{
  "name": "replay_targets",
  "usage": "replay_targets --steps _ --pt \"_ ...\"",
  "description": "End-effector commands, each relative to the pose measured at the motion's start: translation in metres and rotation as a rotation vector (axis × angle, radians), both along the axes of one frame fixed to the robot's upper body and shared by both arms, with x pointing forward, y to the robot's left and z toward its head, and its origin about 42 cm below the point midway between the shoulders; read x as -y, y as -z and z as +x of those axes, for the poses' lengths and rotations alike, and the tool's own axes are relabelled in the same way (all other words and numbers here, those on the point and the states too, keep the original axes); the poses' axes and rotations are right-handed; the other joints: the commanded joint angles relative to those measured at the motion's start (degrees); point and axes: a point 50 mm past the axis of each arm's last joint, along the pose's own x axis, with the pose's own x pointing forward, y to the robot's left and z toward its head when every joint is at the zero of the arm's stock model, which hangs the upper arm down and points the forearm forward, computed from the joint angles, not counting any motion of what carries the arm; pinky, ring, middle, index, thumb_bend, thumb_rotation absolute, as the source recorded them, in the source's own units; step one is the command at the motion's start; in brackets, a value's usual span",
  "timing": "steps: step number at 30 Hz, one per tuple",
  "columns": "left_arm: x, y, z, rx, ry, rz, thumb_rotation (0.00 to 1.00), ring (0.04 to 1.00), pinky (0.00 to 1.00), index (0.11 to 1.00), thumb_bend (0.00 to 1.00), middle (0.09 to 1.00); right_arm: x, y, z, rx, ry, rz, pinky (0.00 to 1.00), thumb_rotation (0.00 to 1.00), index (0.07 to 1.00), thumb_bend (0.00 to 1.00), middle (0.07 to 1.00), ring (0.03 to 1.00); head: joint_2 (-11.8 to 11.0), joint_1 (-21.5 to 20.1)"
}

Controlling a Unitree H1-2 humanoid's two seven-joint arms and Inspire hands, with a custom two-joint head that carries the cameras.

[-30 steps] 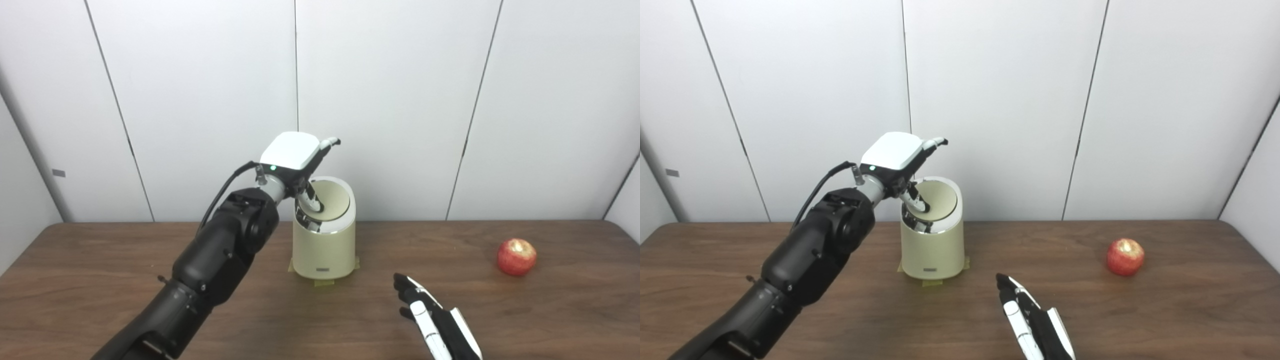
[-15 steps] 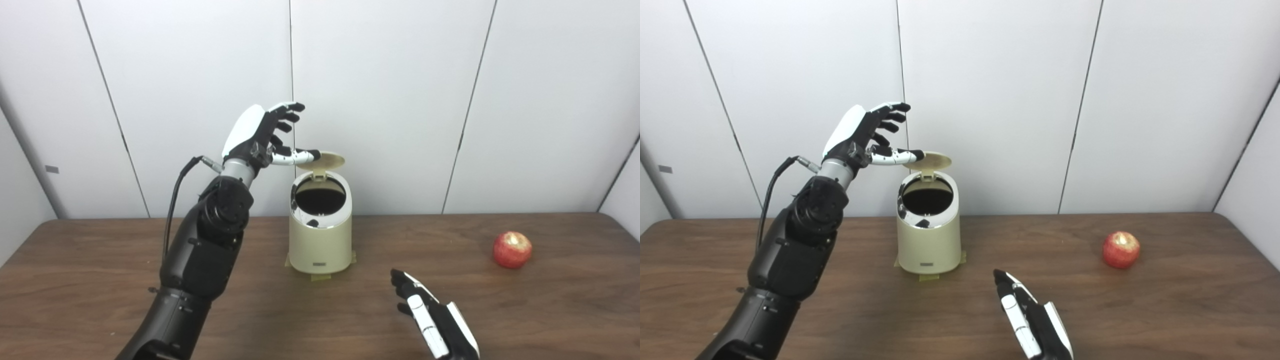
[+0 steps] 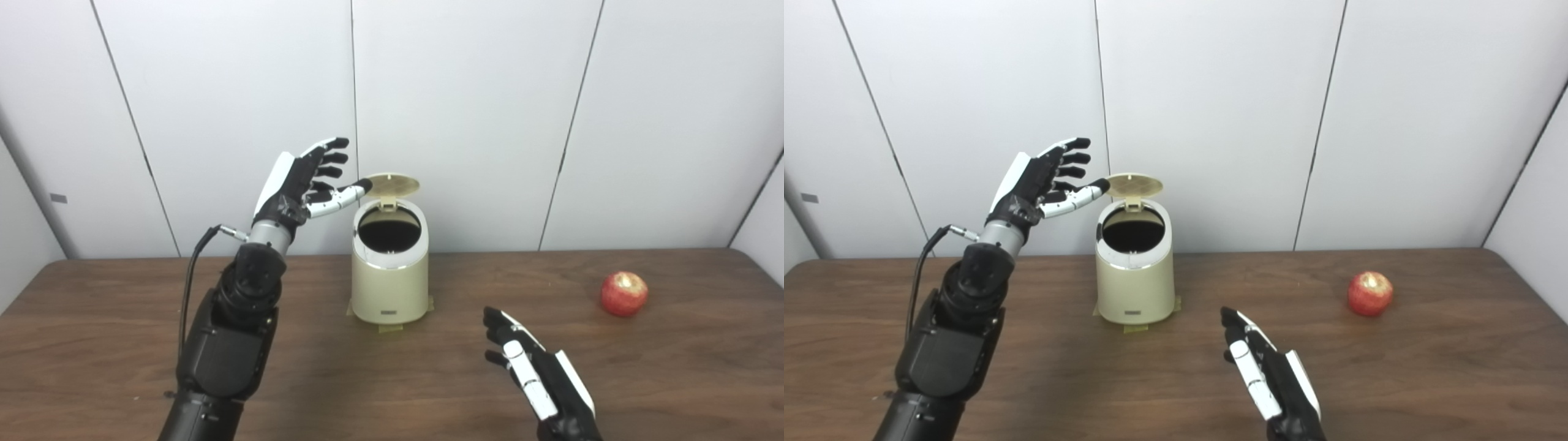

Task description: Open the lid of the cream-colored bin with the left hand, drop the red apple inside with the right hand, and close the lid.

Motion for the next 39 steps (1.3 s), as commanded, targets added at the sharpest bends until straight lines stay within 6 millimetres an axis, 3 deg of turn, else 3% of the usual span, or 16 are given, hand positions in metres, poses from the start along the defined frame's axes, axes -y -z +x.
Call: replay_targets --steps 1,5,9,11,15,17,19,24,26,30,33,35,39 --pt "0.003 -0.026 -0.004 0.095 -0.005 -0.01 0.41 0.82 0.77 0.884 0.59 0.829 0.005 -0.028 0.008 0.093 -0.019 0.021 0.83 0.81 0.878 0.55 0.904 0.915 0.1 0.1" --pt "-0.002 -0.012 -0.017 0.089 -0.013 -0.011 0.46 0.824 0.76 0.885 0.58 0.838 0.016 -0.041 0.011 0.135 -0.018 -0.007 0.84 0.7 0.877 0.54 0.91 0.916 0.3 -0.3" --pt "-0.007 0.002 -0.034 0.077 -0.027 -0.042 0.49 0.837 0.77 0.878 0.59 0.835 0.03 -0.051 0.015 0.17 0.014 -0.055 0.83 0.52 0.903 0.52 0.93 0.913 0.6 -1.1" --pt "-0.01 0.006 -0.046 0.077 -0.03 -0.049 0.5 0.831 0.77 0.875 0.58 0.83 0.041 -0.05 0.018 0.165 0.03 -0.076 0.83 0.45 0.918 0.58 0.941 0.921 0.6 -1.2" --pt "-0.016 0.013 -0.067 0.074 -0.031 -0.062 0.53 0.835 0.78 0.884 0.55 0.84 0.062 -0.046 0.025 0.144 0.056 -0.171 0.84 0.45 0.941 0.66 0.959 0.943 0.6 -1.4" --pt "-0.019 0.017 -0.074 0.066 -0.034 -0.073 0.54 0.843 0.81 0.887 0.54 0.846 0.073 -0.045 0.028 0.144 0.075 -0.283 0.8 0.54 0.939 0.7 0.953 0.92 0.7 -1.9" --pt "-0.023 0.023 -0.08 0.059 -0.035 -0.082 0.55 0.847 0.82 0.889 0.53 0.851 0.083 -0.048 0.03 0.141 0.094 -0.358 0.8 0.58 0.928 0.73 0.945 0.908 0.9 -3.4" --pt "-0.035 0.037 -0.092 0.047 -0.046 -0.119 0.57 0.867 0.85 0.892 0.5 0.865 0.099 -0.062 0.033 0.163 0.152 -0.431 0.83 0.48 0.881 0.81 0.924 0.9 1.5 -8.2" --pt "-0.038 0.043 -0.097 0.05 -0.063 -0.146 0.53 0.867 0.86 0.877 0.49 0.858 0.106 -0.068 0.037 0.171 0.182 -0.499 0.82 0.41 0.872 0.81 0.926 0.904 1.7 -10.1" --pt "-0.044 0.049 -0.105 0.048 -0.101 -0.136 0.51 0.857 0.85 0.865 0.46 0.844 0.116 -0.076 0.045 0.159 0.234 -0.607 0.86 0.37 0.863 0.84 0.932 0.926 2.3 -14.1" --pt "-0.049 0.053 -0.11 0.042 -0.113 -0.151 0.49 0.853 0.84 0.866 0.43 0.844 0.125 -0.083 0.051 0.159 0.247 -0.653 0.86 0.29 0.859 0.83 0.922 0.926 2.6 -17.2" --pt "-0.053 0.056 -0.113 0.034 -0.118 -0.148 0.47 0.847 0.82 0.867 0.41 0.842 0.131 -0.086 0.054 0.153 0.257 -0.709 0.85 0.27 0.857 0.84 0.923 0.928 2.7 -18.2" --pt "-0.061 0.058 -0.12 0.012 -0.128 -0.15 0.43 0.872 0.87 0.87 0.39 0.848 0.145 -0.091 0.062 0.135 0.278 -0.812 0.89 0.26 0.86 0.84 0.911 0.929 2.9 -19.8"
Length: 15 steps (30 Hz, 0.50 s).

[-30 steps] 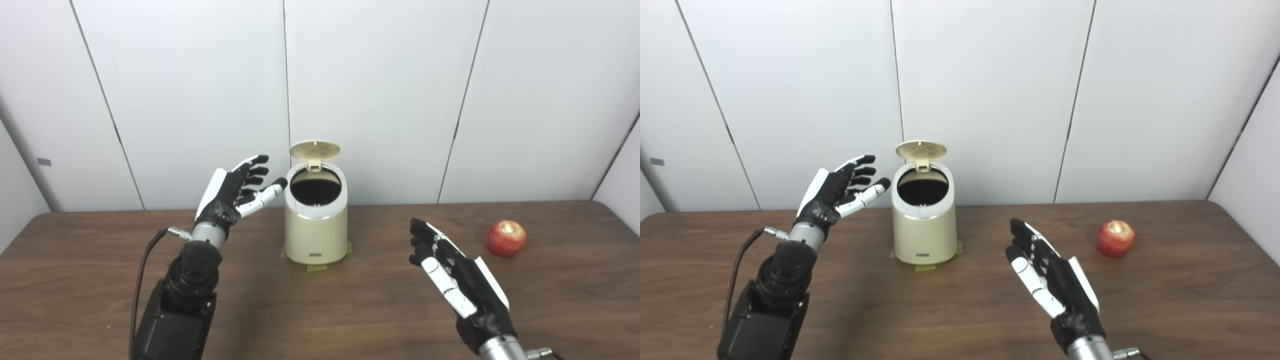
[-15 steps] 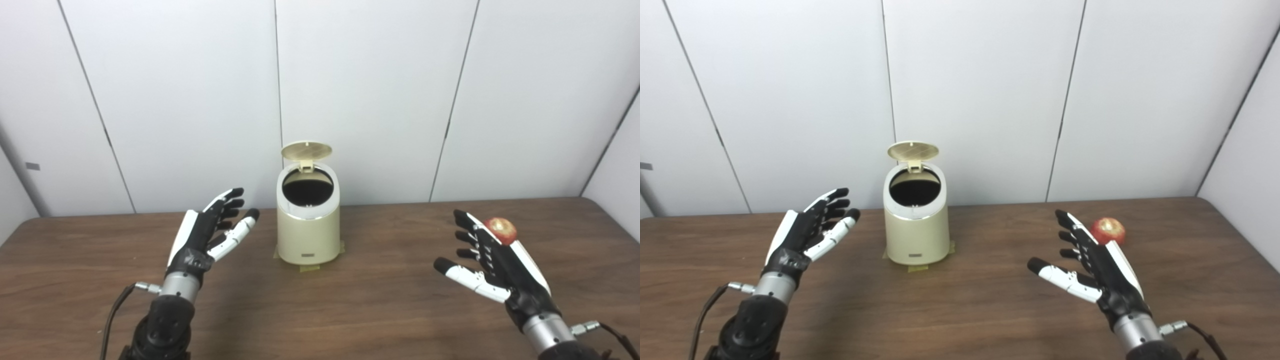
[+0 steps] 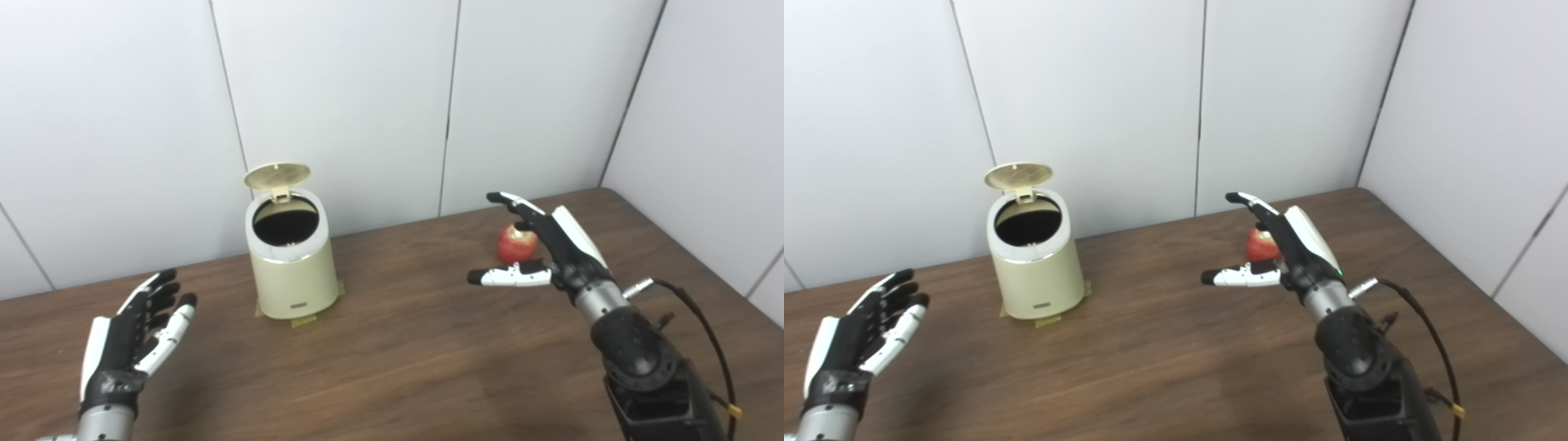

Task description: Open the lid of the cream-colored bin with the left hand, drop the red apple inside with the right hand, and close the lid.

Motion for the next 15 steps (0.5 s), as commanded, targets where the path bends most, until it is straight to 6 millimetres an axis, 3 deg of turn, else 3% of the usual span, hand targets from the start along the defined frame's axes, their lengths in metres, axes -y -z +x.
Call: replay_targets --steps 1,4,8,15 --pt "-0.003 -0.022 0.0 0.077 0.007 0.003 0.44 0.877 0.89 0.874 0.4 0.851 0.009 -0.021 0.009 0.061 0.032 -0.077 0.88 0.25 0.856 0.85 0.905 0.923 0.1 -0.3" --pt "-0.008 -0.021 -0.008 0.063 0.011 -0.011 0.43 0.888 0.91 0.885 0.41 0.859 0.015 -0.024 0.017 0.053 0.046 -0.111 0.88 0.21 0.845 0.87 0.909 0.927 0.2 -1.1" --pt "-0.013 -0.022 -0.018 0.049 0.013 -0.015 0.39 0.88 0.86 0.888 0.38 0.869 0.024 -0.029 0.03 0.04 0.073 -0.161 0.92 0.16 0.835 0.89 0.903 0.938 0.4 -2.5" --pt "-0.021 -0.02 -0.033 0.03 0.038 0.008 0.39 0.887 0.83 0.893 0.35 0.887 0.038 -0.033 0.053 -0.015 0.12 -0.254 0.83 0.16 0.821 0.89 0.904 0.928 0.8 -3.8"
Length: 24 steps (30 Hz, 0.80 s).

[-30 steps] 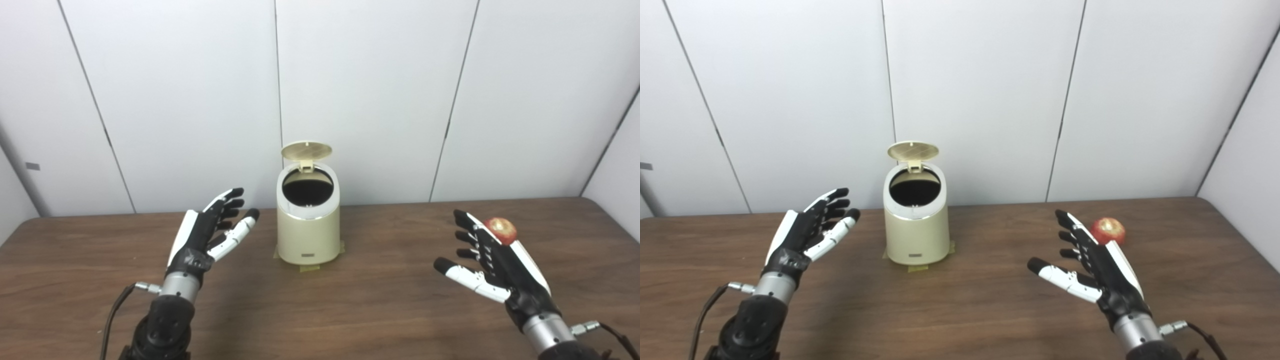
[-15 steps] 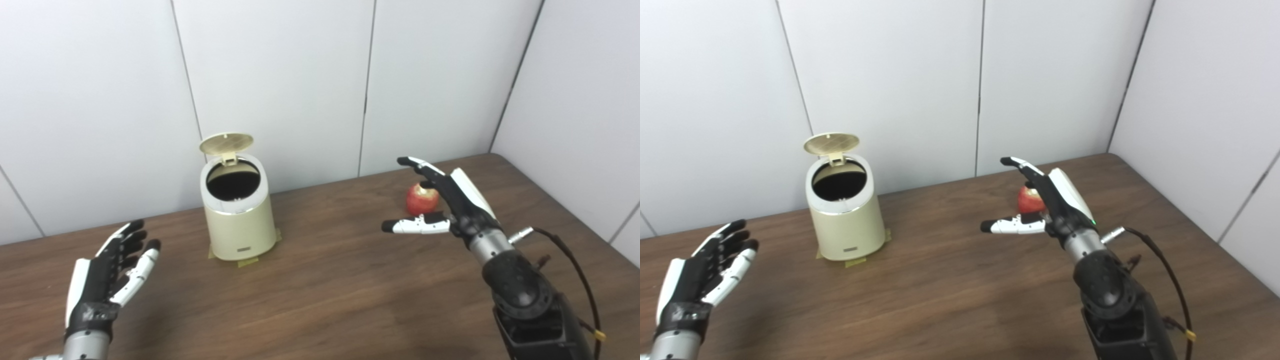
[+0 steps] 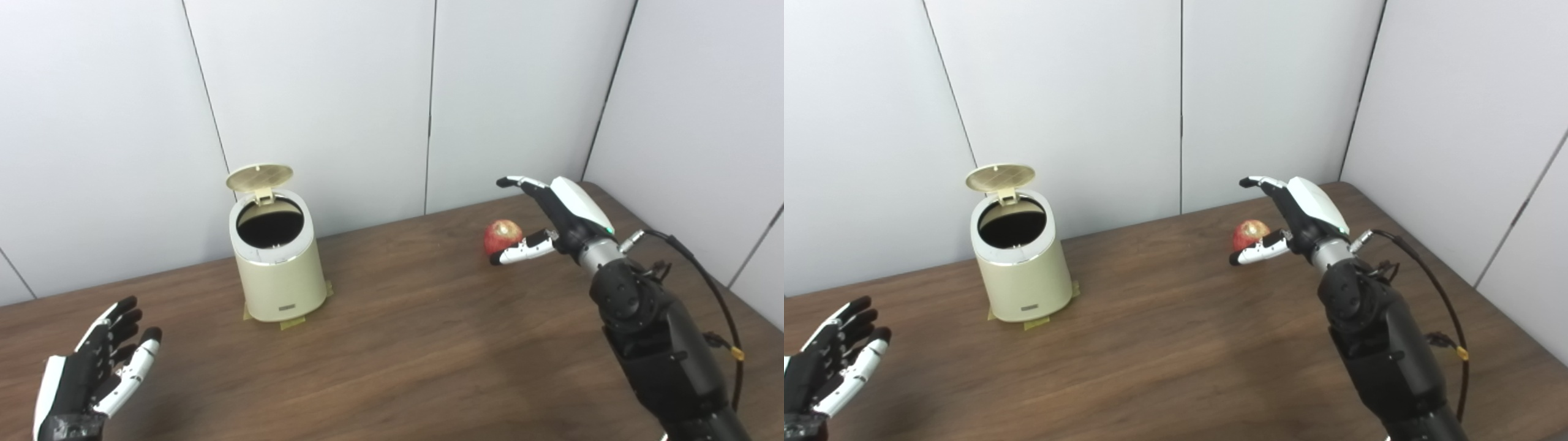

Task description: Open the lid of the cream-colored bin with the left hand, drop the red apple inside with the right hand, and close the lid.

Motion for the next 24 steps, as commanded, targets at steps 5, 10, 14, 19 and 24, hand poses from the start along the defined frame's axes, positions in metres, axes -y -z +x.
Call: replay_targets --steps 5,10,14,19,24 --pt "-0.007 -0.016 -0.004 0.072 0.04 -0.017 0.37 0.877 0.82 0.897 0.33 0.888 0.011 -0.033 0.03 0.039 0.039 -0.091 0.82 0.1 0.821 0.91 0.912 0.925 0.3 -1.5" --pt "-0.011 -0.02 -0.007 0.055 0.025 -0.012 0.35 0.886 0.89 0.894 0.34 0.881 0.017 -0.036 0.053 -0.032 0.057 -0.111 0.79 0.07 0.836 0.92 0.915 0.937 0.6 -1.9" --pt "-0.013 -0.022 -0.008 0.065 0.024 0.011 0.28 0.816 0.77 0.876 0.34 0.833 0.02 -0.032 0.069 -0.066 0.088 -0.086 0.78 0.06 0.832 0.91 0.901 0.923 0.6 -2.2" --pt "-0.016 -0.027 -0.006 0.064 0.018 0.037 0.25 0.8 0.74 0.869 0.34 0.815 0.024 -0.029 0.086 -0.099 0.125 -0.086 0.77 0.07 0.827 0.92 0.889 0.895 0.7 -2.1" --pt "-0.015 -0.03 -0.006 0.069 0.015 0.052 0.23 0.788 0.71 0.869 0.33 0.805 0.023 -0.025 0.096 -0.142 0.149 -0.088 0.79 0.08 0.831 0.92 0.902 0.924 0.9 -2.2"
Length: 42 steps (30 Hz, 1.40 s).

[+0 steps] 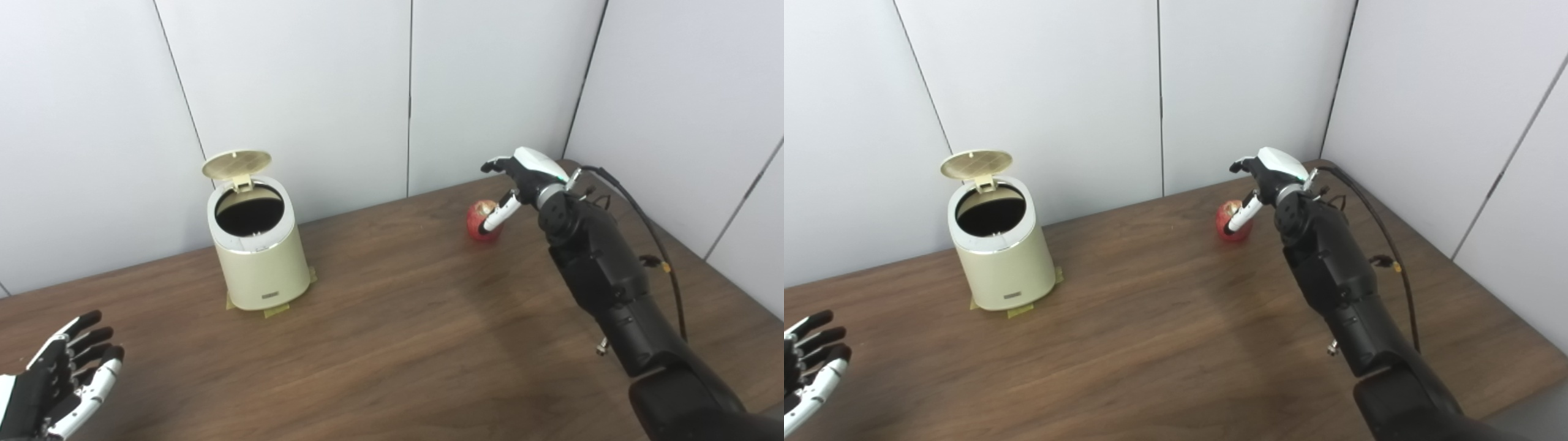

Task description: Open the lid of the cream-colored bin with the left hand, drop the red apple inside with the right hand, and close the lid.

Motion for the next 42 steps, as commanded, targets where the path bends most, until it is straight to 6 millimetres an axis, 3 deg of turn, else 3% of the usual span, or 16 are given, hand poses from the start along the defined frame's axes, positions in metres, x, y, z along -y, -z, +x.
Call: replay_targets --steps 1,27,42 --pt "0.001 -0.023 0.006 0.089 0.005 0.023 0.23 0.784 0.71 0.869 0.33 0.801 0.004 -0.034 0.014 0.078 0.019 -0.029 0.82 0.08 0.833 0.92 0.908 0.935 0.1 0.1" --pt "0.002 -0.034 0.009 0.108 -0.001 0.04 0.13 0.74 0.64 0.844 0.33 0.775 0.008 0.009 0.026 -0.023 0.021 -0.084 0.74 0.17 0.809 0.95 0.869 0.881 -0.3 1.4" --pt "0.005 -0.039 0.007 0.121 -0.001 0.052 0.03 0.749 0.66 0.846 0.31 0.782 0.007 0.01 0.027 -0.009 0.015 -0.122 0.73 0.17 0.751 0.95 0.834 0.852 0.0 1.8"
